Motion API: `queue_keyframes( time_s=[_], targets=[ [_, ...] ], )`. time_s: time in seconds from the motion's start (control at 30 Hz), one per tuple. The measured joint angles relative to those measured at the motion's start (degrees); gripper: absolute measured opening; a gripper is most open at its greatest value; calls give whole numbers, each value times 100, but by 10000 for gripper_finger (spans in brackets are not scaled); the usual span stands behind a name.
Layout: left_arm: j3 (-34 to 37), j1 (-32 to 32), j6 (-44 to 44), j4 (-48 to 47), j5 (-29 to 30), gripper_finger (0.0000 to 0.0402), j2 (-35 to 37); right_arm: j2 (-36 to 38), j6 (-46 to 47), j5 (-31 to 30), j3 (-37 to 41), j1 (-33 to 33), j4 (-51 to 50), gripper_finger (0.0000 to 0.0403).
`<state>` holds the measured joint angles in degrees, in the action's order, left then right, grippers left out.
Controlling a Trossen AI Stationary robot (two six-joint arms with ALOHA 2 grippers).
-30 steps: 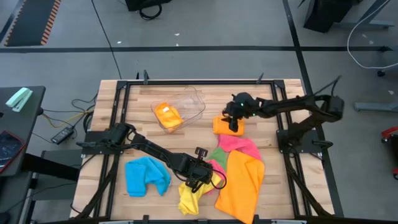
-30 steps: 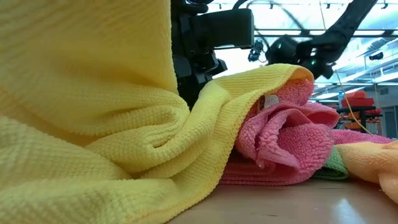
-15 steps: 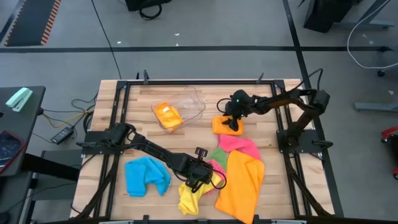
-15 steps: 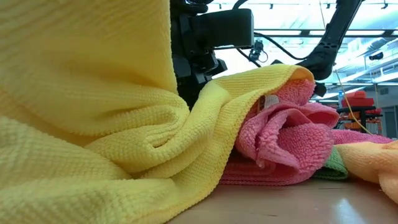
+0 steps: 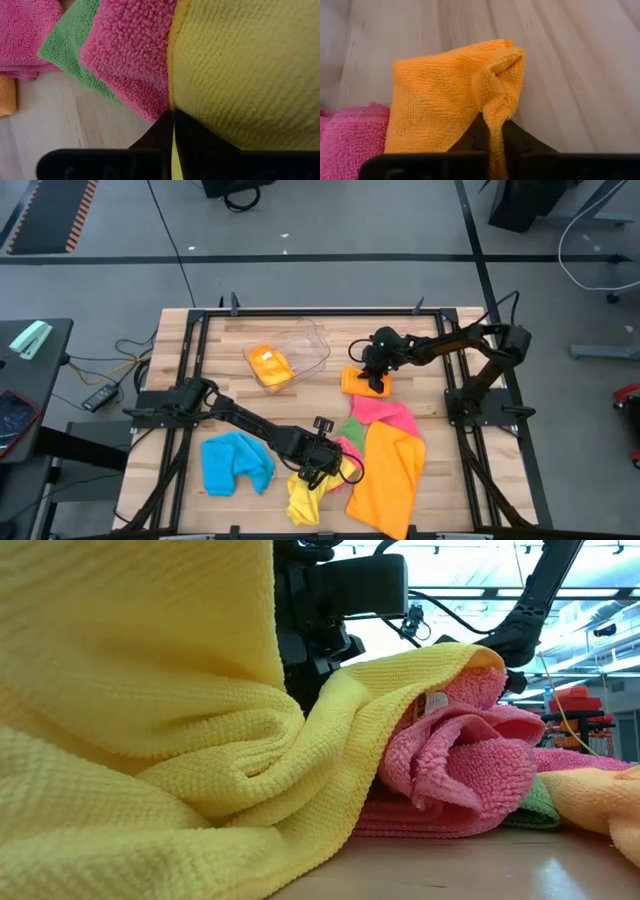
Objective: Fold microfiber towels
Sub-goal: Put the folded orange microfiber towel into the transparent bin
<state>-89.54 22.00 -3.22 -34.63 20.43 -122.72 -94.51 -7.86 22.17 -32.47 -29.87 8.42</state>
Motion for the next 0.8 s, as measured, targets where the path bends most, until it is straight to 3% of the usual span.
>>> queue_keyframes(
  time_s=[0.17,0.5,0.8],
  targets=[
    [0,0,-4,-4,2,31,0,505,-64,-53,47,11,-298,13],
    [0,0,-26,-7,2,29,0,2372,110,-64,-529,130,-1744,12],
    [0,2,-45,-7,2,28,0,2891,230,-68,-802,389,-2225,12]
  ],
)
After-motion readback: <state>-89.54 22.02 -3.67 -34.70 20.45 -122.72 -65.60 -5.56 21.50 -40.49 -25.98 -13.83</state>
